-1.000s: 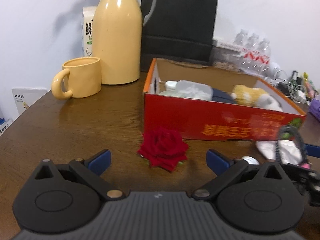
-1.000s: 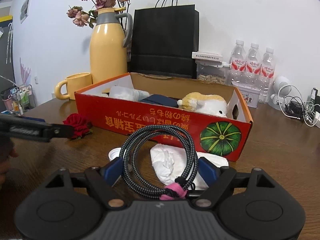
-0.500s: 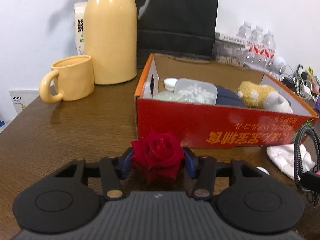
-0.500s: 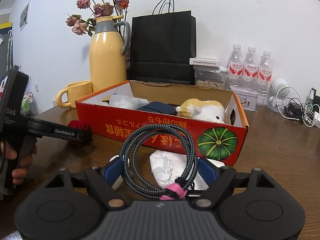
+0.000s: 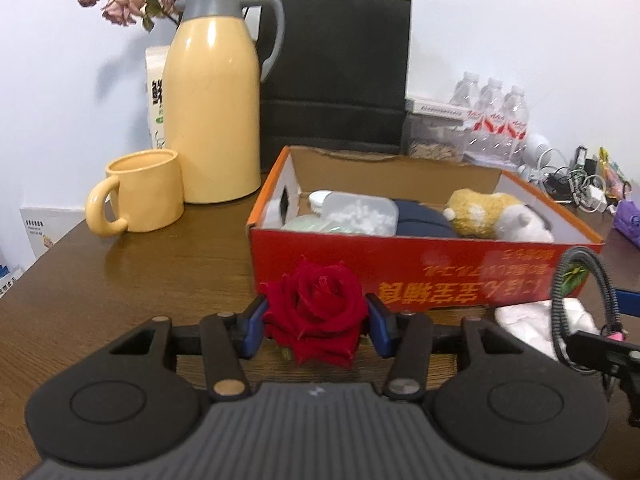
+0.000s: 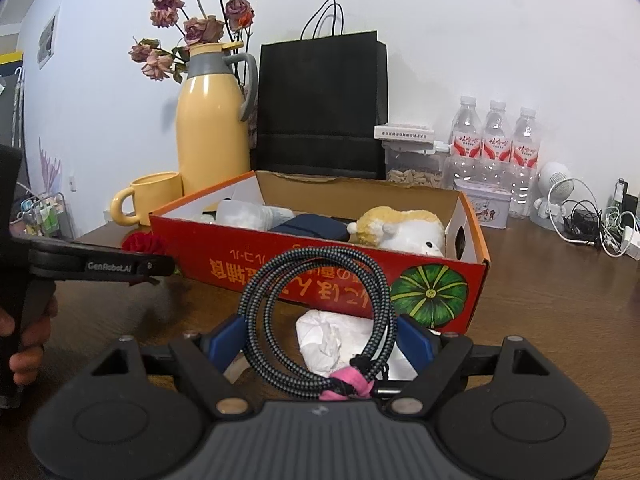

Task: Organize objects
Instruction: 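Carry the cable and rose into the box and open both tools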

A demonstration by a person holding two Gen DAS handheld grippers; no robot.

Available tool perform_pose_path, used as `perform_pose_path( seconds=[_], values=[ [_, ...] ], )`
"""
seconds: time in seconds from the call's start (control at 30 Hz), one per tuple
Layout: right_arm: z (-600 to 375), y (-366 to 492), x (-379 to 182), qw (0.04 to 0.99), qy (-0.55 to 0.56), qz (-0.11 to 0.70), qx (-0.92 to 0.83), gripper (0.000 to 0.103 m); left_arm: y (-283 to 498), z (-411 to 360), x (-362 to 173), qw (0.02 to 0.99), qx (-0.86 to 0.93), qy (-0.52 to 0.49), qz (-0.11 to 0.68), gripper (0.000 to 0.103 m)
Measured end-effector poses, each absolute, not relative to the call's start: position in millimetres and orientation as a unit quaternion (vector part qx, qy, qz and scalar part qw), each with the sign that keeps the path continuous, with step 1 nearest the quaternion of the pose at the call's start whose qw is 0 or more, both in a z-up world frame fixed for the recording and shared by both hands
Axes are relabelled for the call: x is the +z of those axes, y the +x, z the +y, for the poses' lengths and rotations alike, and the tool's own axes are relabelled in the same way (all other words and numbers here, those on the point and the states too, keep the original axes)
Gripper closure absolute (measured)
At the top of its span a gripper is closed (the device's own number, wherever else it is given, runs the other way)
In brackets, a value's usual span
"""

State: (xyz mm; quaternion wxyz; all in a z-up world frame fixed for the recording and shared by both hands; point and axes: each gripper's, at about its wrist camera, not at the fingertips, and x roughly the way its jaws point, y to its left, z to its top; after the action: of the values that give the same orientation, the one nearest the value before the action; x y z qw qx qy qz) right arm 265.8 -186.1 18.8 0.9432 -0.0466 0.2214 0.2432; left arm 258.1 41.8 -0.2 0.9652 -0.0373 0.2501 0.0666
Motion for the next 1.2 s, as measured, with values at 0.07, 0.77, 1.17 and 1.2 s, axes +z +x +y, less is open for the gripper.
perform_pose_path(
  seconds=[0.07, 0.77, 1.17, 1.2],
  values=[
    [-187, 265, 20, 0.944, -0.045, 0.217, 0.243, 0.022, 254, 36, 5, 0.968, 0.058, -0.040, 0.241, 0.051],
    [-170, 333, 89, 0.960, -0.021, 0.161, 0.229, 0.022, 314, 15, 87, 0.987, 0.041, -0.065, 0.141, 0.051],
    [-161, 402, 61, 0.955, -0.012, 0.197, 0.221, 0.022, 381, 24, 60, 0.982, 0.046, -0.064, 0.170, 0.051],
    [-162, 405, 59, 0.955, -0.014, 0.199, 0.219, 0.022, 384, 24, 58, 0.982, 0.045, -0.062, 0.174, 0.051]
  ],
)
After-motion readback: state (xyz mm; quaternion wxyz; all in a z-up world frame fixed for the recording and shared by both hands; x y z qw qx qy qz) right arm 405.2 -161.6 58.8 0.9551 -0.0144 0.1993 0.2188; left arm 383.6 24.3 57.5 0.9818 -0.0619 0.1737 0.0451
